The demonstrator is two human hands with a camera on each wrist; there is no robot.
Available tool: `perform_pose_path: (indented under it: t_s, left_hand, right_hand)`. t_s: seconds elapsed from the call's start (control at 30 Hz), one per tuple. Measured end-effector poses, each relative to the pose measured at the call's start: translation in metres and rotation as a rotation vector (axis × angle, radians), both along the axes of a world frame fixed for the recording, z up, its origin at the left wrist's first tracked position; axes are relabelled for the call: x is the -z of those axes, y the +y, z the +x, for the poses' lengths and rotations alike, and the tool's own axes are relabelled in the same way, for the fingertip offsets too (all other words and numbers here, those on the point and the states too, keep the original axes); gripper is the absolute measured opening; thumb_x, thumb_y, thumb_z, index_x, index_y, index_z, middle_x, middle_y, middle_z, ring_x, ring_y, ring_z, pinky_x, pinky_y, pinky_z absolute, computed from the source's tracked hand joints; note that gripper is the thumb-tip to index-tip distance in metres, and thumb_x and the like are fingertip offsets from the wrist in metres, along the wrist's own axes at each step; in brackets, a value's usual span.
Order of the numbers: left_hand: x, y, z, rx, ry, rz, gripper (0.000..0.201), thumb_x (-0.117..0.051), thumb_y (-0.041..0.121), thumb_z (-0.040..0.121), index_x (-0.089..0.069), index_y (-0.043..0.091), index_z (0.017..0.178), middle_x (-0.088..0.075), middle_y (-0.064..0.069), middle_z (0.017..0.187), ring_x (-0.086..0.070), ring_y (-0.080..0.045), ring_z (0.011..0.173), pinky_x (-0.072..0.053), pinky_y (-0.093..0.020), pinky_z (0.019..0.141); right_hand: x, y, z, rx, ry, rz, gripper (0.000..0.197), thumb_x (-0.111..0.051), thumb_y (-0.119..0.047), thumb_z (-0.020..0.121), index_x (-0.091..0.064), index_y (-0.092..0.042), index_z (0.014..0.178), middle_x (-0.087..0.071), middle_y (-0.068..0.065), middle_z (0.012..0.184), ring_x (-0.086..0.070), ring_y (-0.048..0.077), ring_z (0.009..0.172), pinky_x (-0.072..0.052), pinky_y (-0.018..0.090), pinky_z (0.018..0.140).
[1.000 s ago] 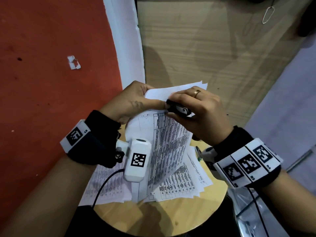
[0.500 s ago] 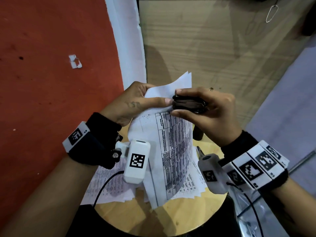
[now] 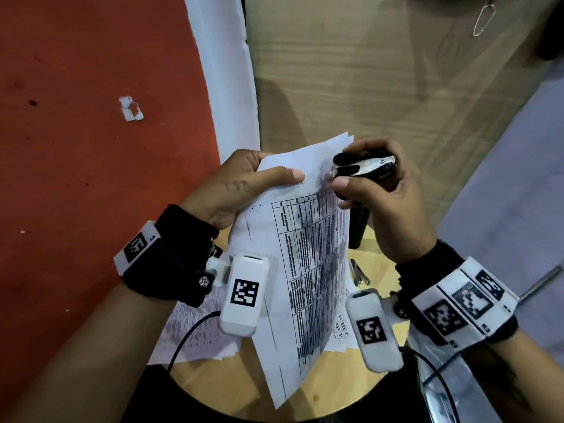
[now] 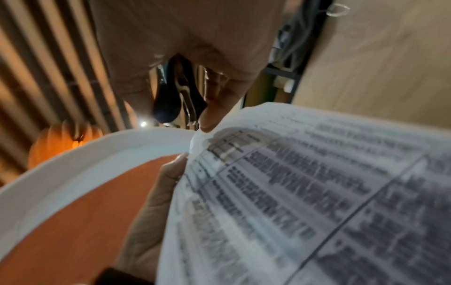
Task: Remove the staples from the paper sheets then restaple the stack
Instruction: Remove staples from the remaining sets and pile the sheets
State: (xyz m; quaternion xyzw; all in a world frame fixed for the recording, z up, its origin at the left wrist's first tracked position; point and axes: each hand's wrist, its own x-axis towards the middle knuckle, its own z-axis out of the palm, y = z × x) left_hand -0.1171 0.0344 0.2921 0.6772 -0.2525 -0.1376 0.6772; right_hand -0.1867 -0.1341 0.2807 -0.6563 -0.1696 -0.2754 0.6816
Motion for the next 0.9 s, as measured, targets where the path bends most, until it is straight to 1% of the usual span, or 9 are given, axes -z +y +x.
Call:
perform_pose_path:
  t_s: [0.07, 0.13, 0.17, 0.23, 0.33, 0.4, 0.57, 0.73, 0.9]
  left_hand:
    - [0.0, -0.002, -0.001, -0.02, -0.006, 0.01, 0.01, -0.07, 0.018, 0.064, -0.073, 0.01, 0.07, -0.07, -0.005, 0.069, -0.063, -0.014, 0.057, -0.051, -0.021, 0.058]
    - [0.0, -0.004, -0.002, -0.04, -0.023, 0.019, 0.01, -0.074, 0.02, 0.06, -0.073, 0.013, 0.067, -0.069, -0.006, 0.068, -0.061, -0.014, 0.057, -0.049, -0.021, 0.057]
    - [0.0, -0.005, -0.002, -0.049, -0.037, 0.024, 0.015, -0.075, 0.023, 0.058, -0.073, 0.012, 0.069, -0.068, -0.009, 0.072, -0.06, -0.017, 0.06, -0.048, -0.023, 0.059]
    - [0.001, -0.007, -0.004, -0.055, -0.041, 0.013, 0.015, -0.074, 0.02, 0.062, -0.072, 0.009, 0.071, -0.065, -0.013, 0.076, -0.057, -0.02, 0.065, -0.045, -0.025, 0.062]
    - [0.0, -0.008, -0.004, -0.061, -0.002, -0.015, 0.007, -0.068, 0.016, 0.066, -0.071, 0.01, 0.067, -0.065, -0.008, 0.068, -0.058, -0.015, 0.057, -0.047, -0.021, 0.058]
    - [0.0, -0.008, -0.003, -0.078, -0.007, -0.014, 0.008, -0.067, 0.017, 0.066, -0.07, 0.01, 0.066, -0.063, -0.009, 0.069, -0.057, -0.014, 0.057, -0.046, -0.021, 0.057]
    - [0.0, -0.008, -0.004, -0.095, -0.043, -0.001, 0.015, -0.07, 0.018, 0.06, -0.065, 0.007, 0.068, -0.057, -0.015, 0.074, -0.052, -0.017, 0.06, -0.042, -0.023, 0.056]
    - [-0.001, -0.007, -0.004, -0.084, -0.081, 0.02, 0.007, -0.063, 0.015, 0.067, -0.065, 0.009, 0.065, -0.058, -0.009, 0.065, -0.053, -0.012, 0.053, -0.041, -0.018, 0.051]
    - [0.0, -0.007, -0.004, -0.068, -0.137, 0.033, 0.022, -0.066, 0.015, 0.064, -0.064, -0.003, 0.076, -0.056, -0.016, 0.074, -0.051, -0.02, 0.062, -0.04, -0.024, 0.055]
  right_hand:
    - [-0.001, 0.004, 0.003, -0.031, 0.126, 0.132, 0.025, -0.066, -0.015, 0.057, -0.053, -0.018, 0.078, -0.061, -0.005, 0.068, -0.057, 0.012, 0.056, -0.041, 0.017, 0.041]
    - [-0.002, 0.009, 0.004, -0.048, 0.226, 0.206, 0.01, -0.057, -0.014, 0.066, -0.048, -0.016, 0.07, -0.056, -0.001, 0.057, -0.049, 0.013, 0.046, -0.033, 0.015, 0.037]
    - [-0.004, 0.012, 0.004, -0.029, 0.251, 0.19, 0.01, -0.055, -0.018, 0.071, -0.046, -0.015, 0.068, -0.054, 0.002, 0.056, -0.046, 0.013, 0.043, -0.031, 0.015, 0.037]
    - [-0.003, 0.017, 0.004, 0.068, 0.19, -0.031, 0.019, -0.062, -0.023, 0.075, -0.047, -0.013, 0.067, -0.052, 0.007, 0.06, -0.046, 0.015, 0.047, -0.035, 0.019, 0.041]
    - [0.001, 0.019, 0.005, 0.401, -0.043, -0.609, 0.018, -0.065, -0.029, 0.074, -0.058, -0.012, 0.074, -0.057, 0.002, 0.074, -0.055, 0.019, 0.069, -0.047, 0.038, 0.062]
    - [0.0, 0.02, 0.004, 0.49, -0.1, -0.737, 0.017, -0.06, -0.032, 0.075, -0.061, -0.015, 0.079, -0.057, 0.001, 0.081, -0.057, 0.024, 0.075, -0.048, 0.044, 0.065]
    - [-0.004, 0.021, 0.003, 0.524, -0.155, -0.785, 0.026, -0.052, -0.039, 0.075, -0.064, -0.017, 0.081, -0.061, 0.002, 0.088, -0.061, 0.03, 0.073, -0.051, 0.044, 0.063]
    - [-0.009, 0.022, 0.001, 0.529, -0.129, -0.735, 0.017, -0.061, -0.032, 0.073, -0.067, -0.017, 0.077, -0.065, -0.001, 0.083, -0.063, 0.025, 0.075, -0.05, 0.043, 0.066]
    - [-0.012, 0.022, 0.001, 0.486, -0.066, -0.678, 0.014, -0.063, -0.03, 0.07, -0.068, -0.017, 0.072, -0.065, -0.004, 0.077, -0.062, 0.02, 0.076, -0.049, 0.042, 0.067]
